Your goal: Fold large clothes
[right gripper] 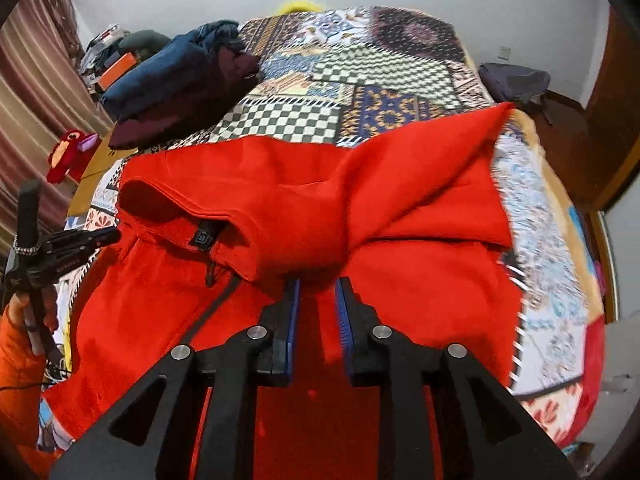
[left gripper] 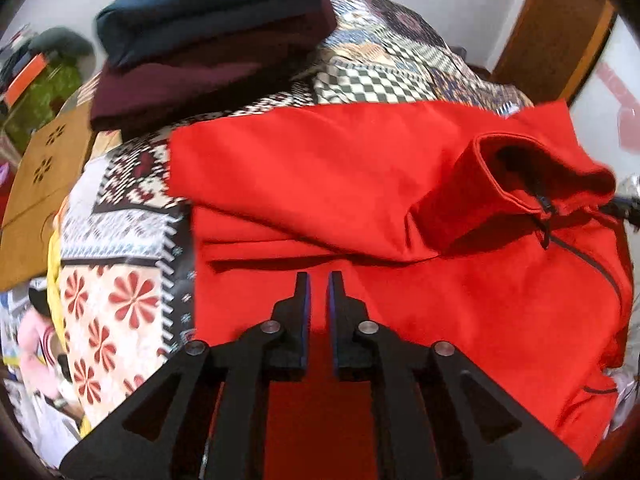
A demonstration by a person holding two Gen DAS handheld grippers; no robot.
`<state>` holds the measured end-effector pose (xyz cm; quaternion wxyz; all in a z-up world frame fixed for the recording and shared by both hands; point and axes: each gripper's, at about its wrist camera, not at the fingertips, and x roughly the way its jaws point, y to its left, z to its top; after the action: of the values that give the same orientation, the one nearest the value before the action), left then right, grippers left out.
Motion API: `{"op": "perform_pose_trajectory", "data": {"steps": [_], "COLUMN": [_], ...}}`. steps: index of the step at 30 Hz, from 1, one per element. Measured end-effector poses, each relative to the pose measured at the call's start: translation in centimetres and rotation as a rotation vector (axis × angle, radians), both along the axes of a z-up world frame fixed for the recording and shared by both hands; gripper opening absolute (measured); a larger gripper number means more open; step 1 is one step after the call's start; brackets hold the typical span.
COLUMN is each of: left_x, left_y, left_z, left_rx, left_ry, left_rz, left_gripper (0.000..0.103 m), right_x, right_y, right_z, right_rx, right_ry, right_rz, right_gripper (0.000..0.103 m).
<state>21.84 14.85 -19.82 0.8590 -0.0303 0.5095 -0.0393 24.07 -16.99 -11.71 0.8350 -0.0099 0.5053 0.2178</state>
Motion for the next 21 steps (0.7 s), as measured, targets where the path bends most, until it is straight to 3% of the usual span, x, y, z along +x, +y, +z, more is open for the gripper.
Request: {"op": "perform_pose_trajectory", "data": {"steps": [3,5,6,7,8,10,15,21], "left_x": [-0.3,0.1,0.3,0.5,0.9,1.7,3.8,5.8], "left_y": [1.3,1.7,1.8,1.9,2.0,2.6,6.0,12.1], "left_z": [1.8,3.0,3.7,4.4,5.0,5.9,5.0,-0.2], "left_rx": [0.002,0.016,0.025,0.035,0.044,0.056,-0.003,-0.254], "left_ry": [-0.039,-0.073,-0.095,-0.120,-0.146,-0.189,-0.171,-0.031], "left_rz": [0.048,0.059,0.060,0.065,0.074,0.105,0.215,0.386], "left_gripper": [0.020,0.033,0.038,0.049,0.061,0.072,0.075,0.074], "right_x": [0.5,1.0,1.7,2.1,2.6,3.7,7.7,11.3], "right_y": [-0.8,-1.0,-1.2,-1.3,-1.5,-1.9,-3.6,-6.8], "right_z": [1.6,2.2,2.7,2.9,3.1,3.2,1.6,-1.2], "right_rx": [-0.002,0.002,0.008,0.014,0.019,0.024,0.046,0.095], "right_ry": [-0.050,-0.073,-0.085,-0.096,-0.110,-0.127,-0.074,0.020], "right_rz": [-0.023,-0.039,-0.054,-0.070,-0.088,-0.127,-0.235,-0.351], "right_gripper": [0.019,0.023,0.030,0.040,0.043,0.052,0.053,0.053]}}
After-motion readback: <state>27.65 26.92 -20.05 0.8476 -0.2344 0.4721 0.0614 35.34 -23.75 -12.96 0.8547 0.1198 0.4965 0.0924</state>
